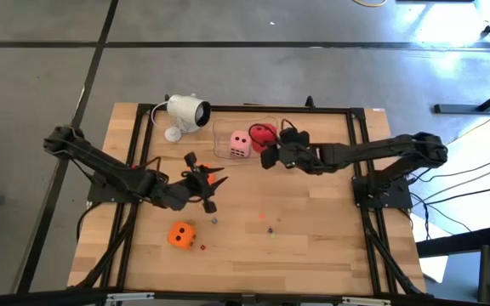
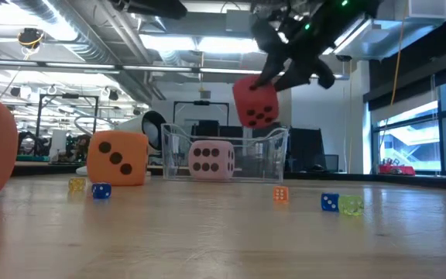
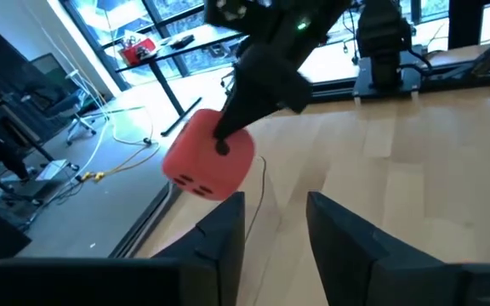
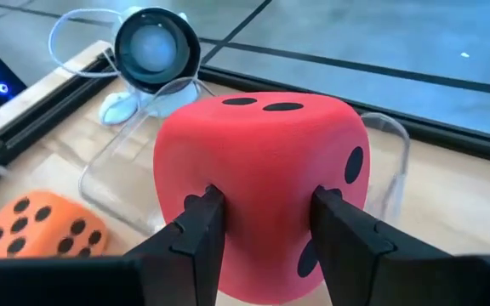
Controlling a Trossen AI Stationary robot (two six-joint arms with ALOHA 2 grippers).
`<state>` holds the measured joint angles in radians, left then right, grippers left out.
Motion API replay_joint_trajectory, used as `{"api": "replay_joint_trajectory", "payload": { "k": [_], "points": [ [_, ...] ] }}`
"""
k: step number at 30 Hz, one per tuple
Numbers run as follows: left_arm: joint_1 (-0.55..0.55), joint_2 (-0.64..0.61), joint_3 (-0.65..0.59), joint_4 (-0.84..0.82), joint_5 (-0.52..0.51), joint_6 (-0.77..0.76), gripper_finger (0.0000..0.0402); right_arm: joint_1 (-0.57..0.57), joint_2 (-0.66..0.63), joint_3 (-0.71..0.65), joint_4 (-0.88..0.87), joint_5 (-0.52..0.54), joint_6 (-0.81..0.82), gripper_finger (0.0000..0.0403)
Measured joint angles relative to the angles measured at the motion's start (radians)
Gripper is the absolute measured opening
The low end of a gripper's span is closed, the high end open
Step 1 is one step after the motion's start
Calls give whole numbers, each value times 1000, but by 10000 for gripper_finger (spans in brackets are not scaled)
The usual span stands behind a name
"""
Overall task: Pick & Place Dice
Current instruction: Put the large red die into the transparent bin, then put the top large orange die into the transparent bin
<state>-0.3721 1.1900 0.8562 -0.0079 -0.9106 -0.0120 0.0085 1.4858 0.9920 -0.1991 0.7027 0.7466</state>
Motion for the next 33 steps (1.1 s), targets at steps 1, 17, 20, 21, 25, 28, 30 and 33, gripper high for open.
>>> {"api": "replay_joint_trajectory", "payload": {
  "k": [1,17,20,21,25,28,30,33],
  "points": [
    [0,0,0,-3,-4,0,118,-9,13,0,16,-9,-9,153],
    [0,3,-1,-140,-13,-110,109,-60,88,0,33,-11,-43,185],
    [0,3,-1,-154,-13,-127,110,-62,88,0,33,-3,-39,204],
    [0,3,-1,-159,-12,-131,111,-62,88,0,33,-3,-37,210],
    [0,3,-1,-161,-12,-134,109,-62,88,0,34,-4,-38,229],
    [0,3,-1,-161,-12,-135,105,-61,88,0,34,-10,-49,237],
    [0,3,-1,-161,-7,-163,103,-61,88,0,34,-11,-50,241],
    [0,3,-1,-162,17,-222,99,-61,88,0,35,-11,-51,242]
  ]
}}
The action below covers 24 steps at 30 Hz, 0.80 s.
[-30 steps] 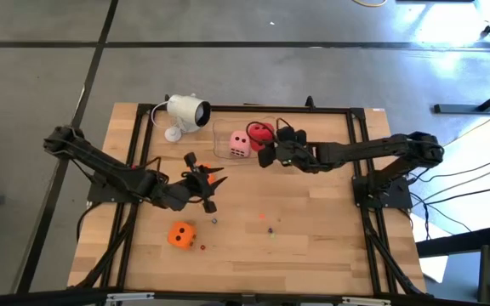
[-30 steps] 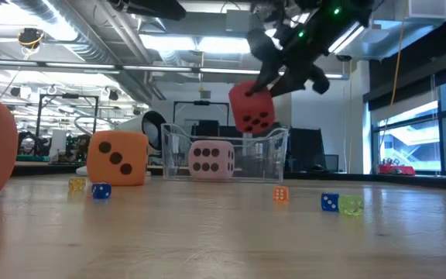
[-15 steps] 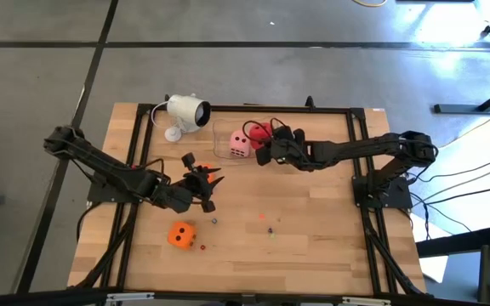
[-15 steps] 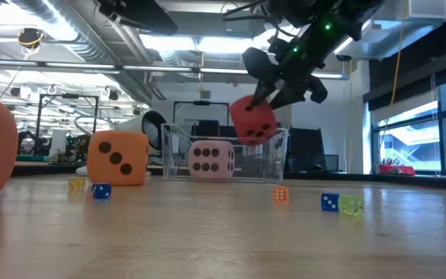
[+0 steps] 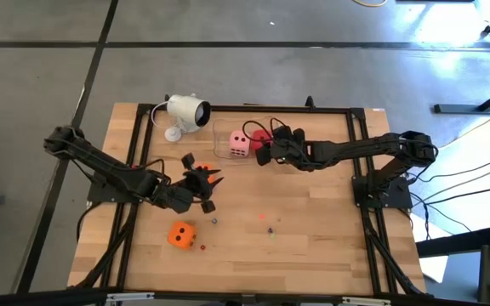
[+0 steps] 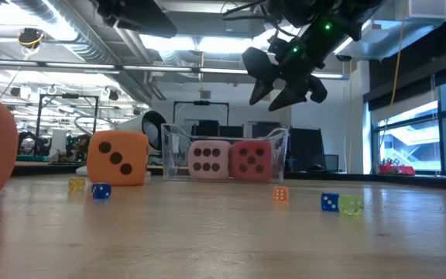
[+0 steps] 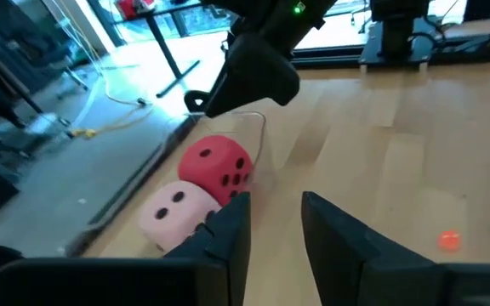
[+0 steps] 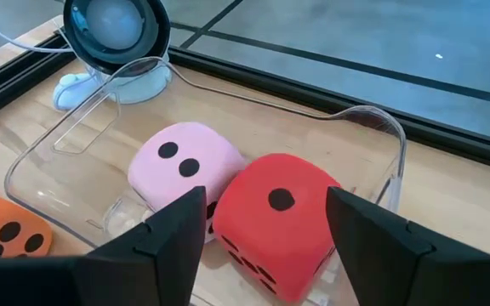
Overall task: Pick & Place Dice
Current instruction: Put the top large orange die into the transparent bin
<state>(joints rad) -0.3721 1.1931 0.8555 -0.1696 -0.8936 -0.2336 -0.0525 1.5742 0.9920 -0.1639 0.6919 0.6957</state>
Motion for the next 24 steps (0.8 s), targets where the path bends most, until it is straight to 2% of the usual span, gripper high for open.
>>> {"api": "replay_joint_trajectory", "payload": {
  "k": [4,10,15,17,20,24],
  "points": [
    [0,0,0,-20,32,-10,94,4,0,0,34,24,-6,242],
    [0,0,0,-14,130,-18,88,43,0,0,140,147,-115,242],
    [38,-6,0,-16,55,-92,88,63,0,0,209,191,-250,242],
    [67,-18,0,-38,62,-120,88,67,0,0,209,191,-312,242],
    [131,-51,0,-67,164,-139,91,68,0,0,208,186,-386,242],
    [259,-105,0,-100,284,-324,107,68,0,0,201,183,-431,242]
  ]
}}
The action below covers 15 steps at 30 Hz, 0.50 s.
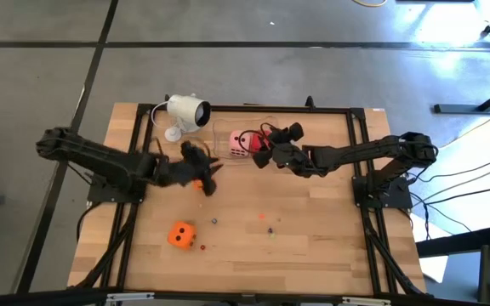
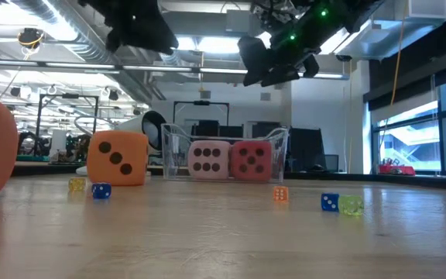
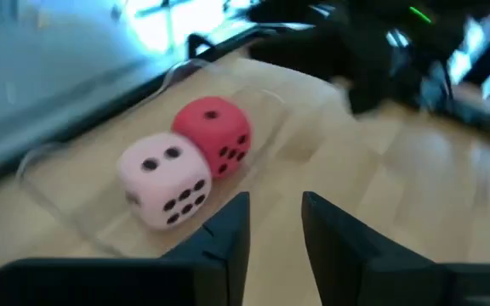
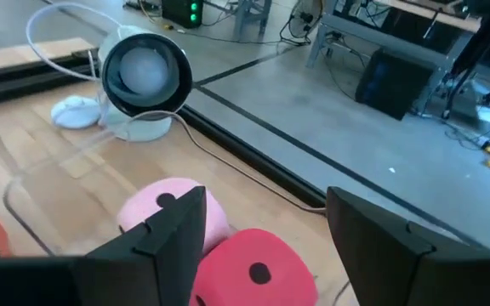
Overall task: Pick & Place Dice
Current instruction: Put the top large orange die into the transparent bin
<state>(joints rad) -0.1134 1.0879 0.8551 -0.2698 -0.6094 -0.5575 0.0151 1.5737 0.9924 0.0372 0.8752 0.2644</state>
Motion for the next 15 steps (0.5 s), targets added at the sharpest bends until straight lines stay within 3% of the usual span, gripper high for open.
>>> {"api": "replay_joint_trajectory", "payload": {
  "k": [4,8,12,15],
  "points": [
    [143,-55,0,-85,130,-245,134,0,0,0,-18,0,-64,242],
    [263,-73,0,-187,344,-507,156,0,0,0,-56,0,-97,242],
    [339,-64,0,-238,525,-672,166,0,0,0,-86,0,-93,242],
    [375,-48,0,-230,581,-744,168,0,-1,0,-95,0,-93,242]
  ]
}}
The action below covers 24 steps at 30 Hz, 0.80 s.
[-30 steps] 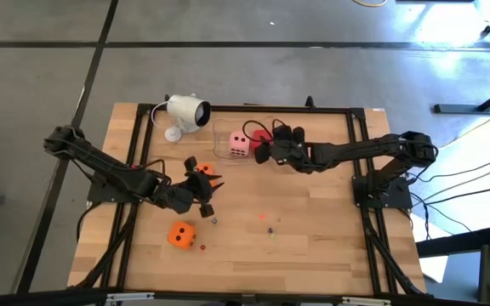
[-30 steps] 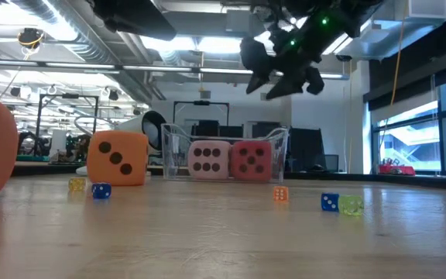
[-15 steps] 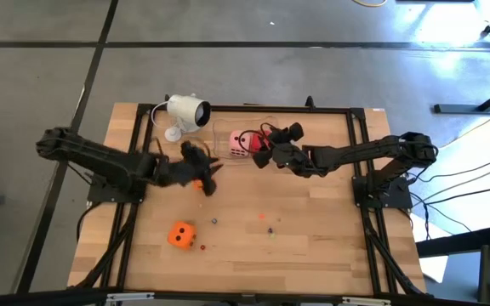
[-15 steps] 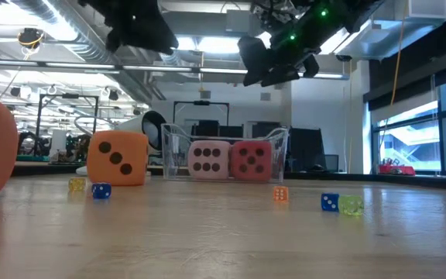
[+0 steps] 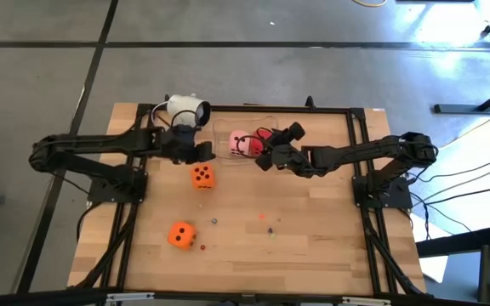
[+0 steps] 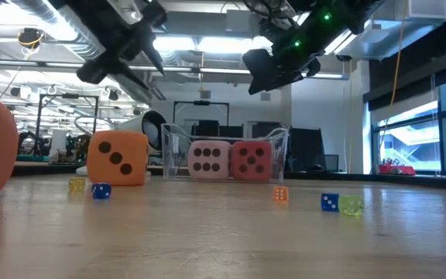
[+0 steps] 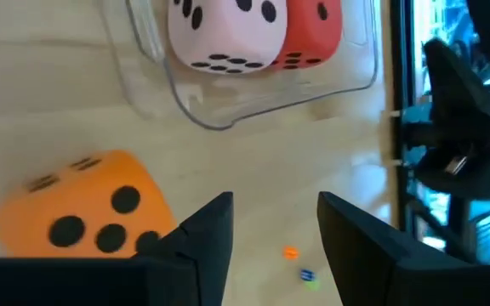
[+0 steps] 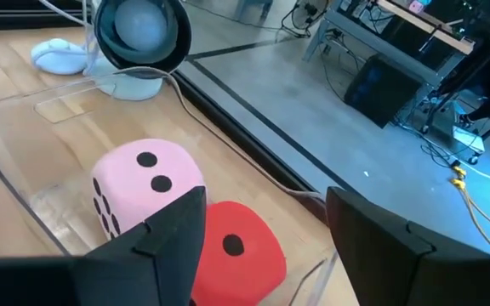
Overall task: Pick & Place Dice
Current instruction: Put the top large orange die into the transparent bin
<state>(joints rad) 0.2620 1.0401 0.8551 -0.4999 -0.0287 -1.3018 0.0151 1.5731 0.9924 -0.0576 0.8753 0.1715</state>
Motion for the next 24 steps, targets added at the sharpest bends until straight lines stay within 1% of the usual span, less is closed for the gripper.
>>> {"api": "replay_joint_trajectory", "payload": {
  "k": [2,4,5,9,13,19,24],
  "points": [
    [23,7,0,13,41,2,168,0,0,0,-16,1,0,242],
    [49,13,0,-12,81,13,165,0,0,0,-33,24,1,242],
    [57,13,0,-35,81,13,162,0,0,0,-44,41,3,242],
    [59,13,0,-174,17,1,152,0,0,0,-99,118,0,242],
    [59,13,0,-273,5,-46,146,-1,0,0,-172,183,0,242],
    [18,13,0,-305,-3,-53,144,-18,0,0,-207,182,27,242],
    [-49,13,0,-362,-52,-154,143,-23,0,0,-212,179,29,242]
  ]
}}
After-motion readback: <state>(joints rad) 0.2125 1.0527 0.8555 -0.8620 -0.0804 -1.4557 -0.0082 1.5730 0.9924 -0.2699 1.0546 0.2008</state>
